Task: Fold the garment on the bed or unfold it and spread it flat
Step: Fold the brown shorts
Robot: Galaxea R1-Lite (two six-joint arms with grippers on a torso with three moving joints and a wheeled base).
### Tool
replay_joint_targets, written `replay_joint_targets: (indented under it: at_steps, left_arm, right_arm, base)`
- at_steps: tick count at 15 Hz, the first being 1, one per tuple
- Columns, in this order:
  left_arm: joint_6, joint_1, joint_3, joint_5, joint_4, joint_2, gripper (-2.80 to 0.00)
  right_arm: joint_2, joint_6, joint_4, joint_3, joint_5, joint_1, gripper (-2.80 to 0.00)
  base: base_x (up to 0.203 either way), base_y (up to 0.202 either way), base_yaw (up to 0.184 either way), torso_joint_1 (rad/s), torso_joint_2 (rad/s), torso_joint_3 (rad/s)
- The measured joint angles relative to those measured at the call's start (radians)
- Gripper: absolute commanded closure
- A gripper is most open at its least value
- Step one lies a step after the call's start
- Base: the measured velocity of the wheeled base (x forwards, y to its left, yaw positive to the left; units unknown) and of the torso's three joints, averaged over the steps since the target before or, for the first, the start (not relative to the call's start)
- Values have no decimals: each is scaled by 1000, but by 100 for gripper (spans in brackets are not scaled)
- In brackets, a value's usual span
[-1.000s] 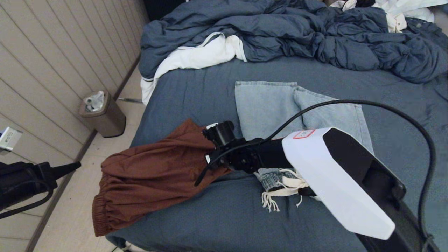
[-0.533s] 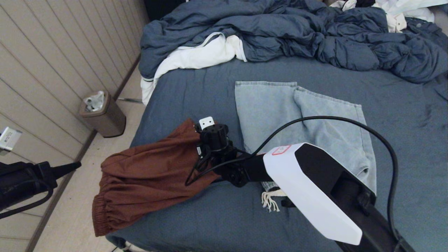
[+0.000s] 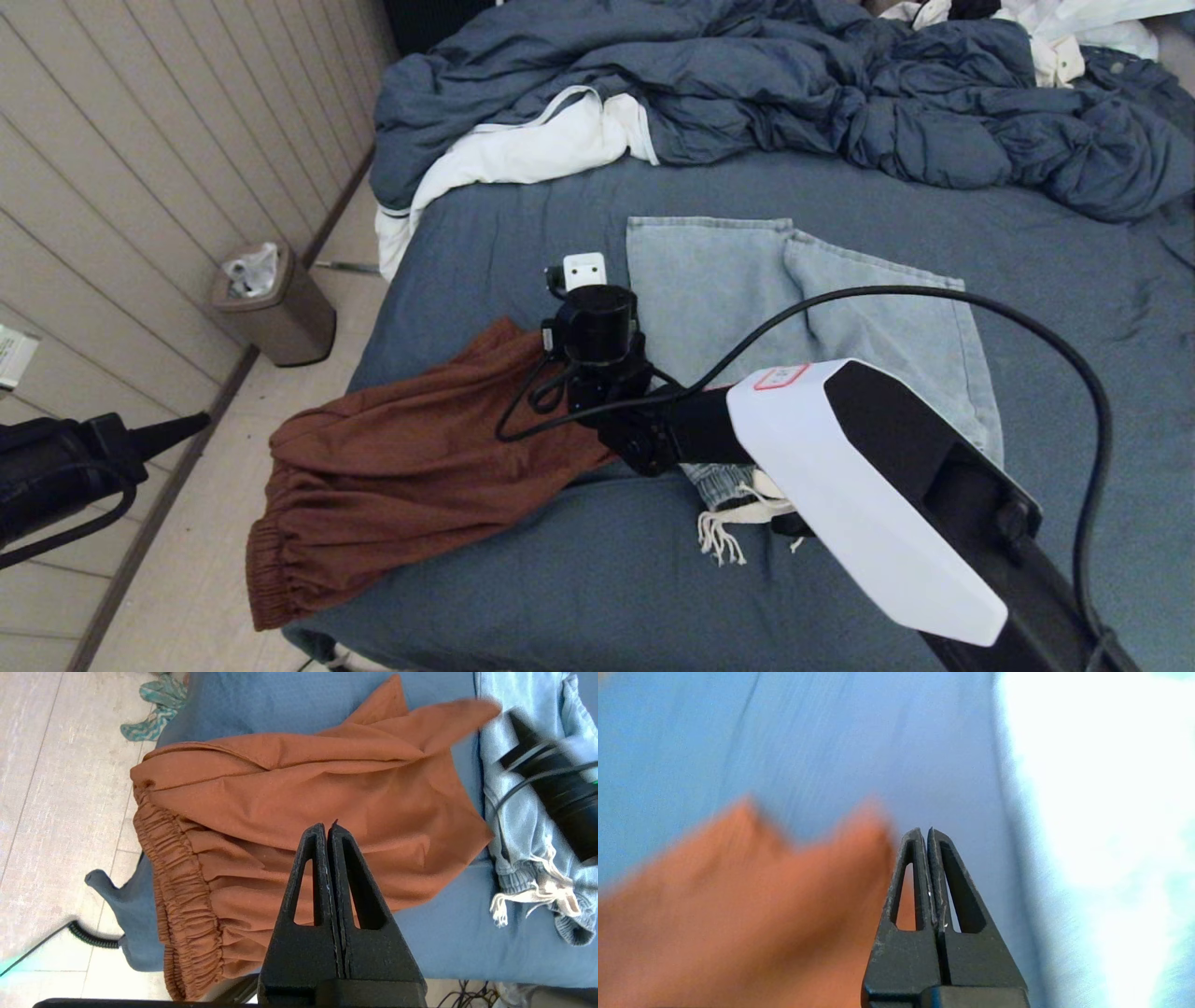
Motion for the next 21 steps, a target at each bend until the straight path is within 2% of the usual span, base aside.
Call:
replay_joint_targets:
  at_steps: [6,9,14,16,19,20,21]
  left_arm:
    - [-13,0,14,5,-12,-23,0]
    - [-11,-1,23,4,-12,-44,0]
    - [-1,0,59,19,15,-62,0]
    - [3,-1,61,19,50,-65,0]
    - [2,0,53,18,55,-56,0]
    - [2,0,50,17,55,-53,0]
    - [2,0,47,17,54,-51,0]
  right_arm:
    - [-58,0,-10,30,-91,-62,0]
    - [-76,34,111,73,-82,-74,0]
    - [-138,159,361,132,27,-64,0]
    - [-190,236,523,132,110,-62,0]
    - [-238,370,765,60,271,-72,0]
    - [-236,383,813,39,310,-80,-280]
    - [-229,386,834,29,343,-86,-280]
  base:
    - [0,0,0,0,0,0]
    - [0,0,0,0,0,0]
    - [0,0,0,0,0,0]
    - [0,0,0,0,0,0]
    - [0,0,0,0,0,0]
    - [0,0,0,0,0,0]
    - [0,0,0,0,0,0]
